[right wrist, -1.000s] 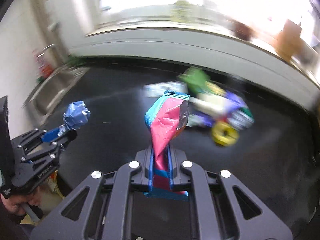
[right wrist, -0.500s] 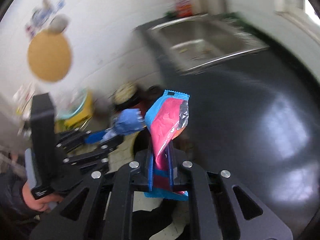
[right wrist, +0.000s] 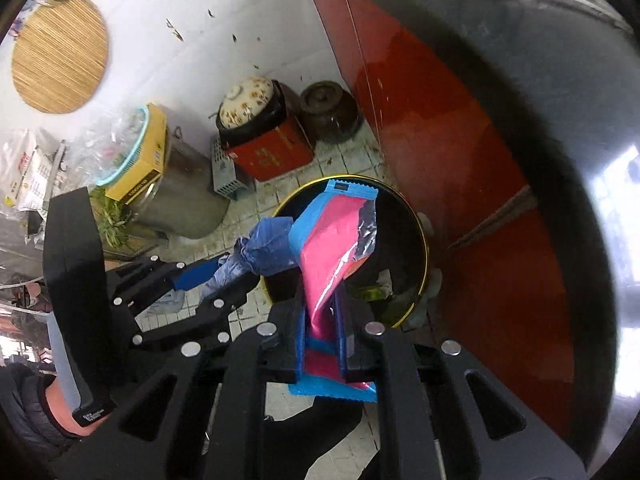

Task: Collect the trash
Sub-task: 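Carry foil and wrapper to the bin and open both tools over it, then swing both open tools back over the counter pile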

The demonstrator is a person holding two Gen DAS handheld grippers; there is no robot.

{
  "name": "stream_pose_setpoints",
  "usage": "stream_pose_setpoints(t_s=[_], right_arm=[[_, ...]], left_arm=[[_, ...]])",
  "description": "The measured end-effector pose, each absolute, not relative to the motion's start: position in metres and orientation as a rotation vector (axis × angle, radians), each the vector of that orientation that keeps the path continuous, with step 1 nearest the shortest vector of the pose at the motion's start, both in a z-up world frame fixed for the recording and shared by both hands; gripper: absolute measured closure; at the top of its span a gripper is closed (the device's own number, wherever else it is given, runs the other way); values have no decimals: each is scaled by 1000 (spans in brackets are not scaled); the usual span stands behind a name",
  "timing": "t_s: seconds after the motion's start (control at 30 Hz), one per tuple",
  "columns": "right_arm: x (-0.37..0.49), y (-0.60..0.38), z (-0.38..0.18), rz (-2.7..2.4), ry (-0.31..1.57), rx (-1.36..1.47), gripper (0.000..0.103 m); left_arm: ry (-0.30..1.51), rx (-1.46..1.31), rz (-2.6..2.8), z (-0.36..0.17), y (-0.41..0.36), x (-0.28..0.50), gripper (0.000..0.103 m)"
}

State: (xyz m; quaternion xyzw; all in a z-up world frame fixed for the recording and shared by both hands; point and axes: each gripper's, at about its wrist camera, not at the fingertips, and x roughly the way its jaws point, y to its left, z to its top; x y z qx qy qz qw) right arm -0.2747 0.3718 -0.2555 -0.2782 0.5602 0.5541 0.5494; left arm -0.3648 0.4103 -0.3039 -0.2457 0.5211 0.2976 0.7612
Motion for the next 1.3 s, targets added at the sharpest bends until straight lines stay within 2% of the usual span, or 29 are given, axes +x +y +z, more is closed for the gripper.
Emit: stream_pose_setpoints(t_s=[0.17,0.2,0.23,0.27,0.3,0.33,0.57,0.77,0.87,0.9,0.93,1.03,1.17,1.3], right_arm=[[-272,393,-270,1314,1343,-691,91],[-268,391,-270,1315,1347,-695,85],[-268,393,-273,1314,1358,-702,64],[-268,394,-273,1320,1365,-697,51],[-267,394,-271,1329,1356,-687,34],[-267,397,-273,1335,1350,-689,33],[-268,398,-273,1344,1338,-712,33],[-262,388,-245,1364,1324,-656,33],[-252,367,-213,1390,1294,-614,32],[-245,356,-197,1391,1272,-592,31],[-239,347,-185,1384,1254,-574,28],[-205,295,-131,1318,1159,-473,19],[-154,203,-73,1125,1040,-366,13],[-100,86,-26,848,970,-248,10]], left_arm=[[1131,-582,645,-320,423,-365,74],[1128,-589,646,-322,425,-366,71],[1129,-594,647,-324,428,-367,62],[1127,-599,648,-326,430,-368,55],[1120,-604,658,-326,432,-370,38],[1111,-606,673,-325,434,-372,33],[1101,-628,683,-321,436,-382,33],[1097,-583,675,-299,427,-379,33],[1079,-561,671,-273,419,-375,29],[1063,-557,670,-259,414,-372,22],[1043,-543,668,-244,407,-369,17],[1001,-441,628,-197,378,-347,10],[934,-305,471,-140,316,-294,7],[904,-216,211,-110,243,-227,7]])
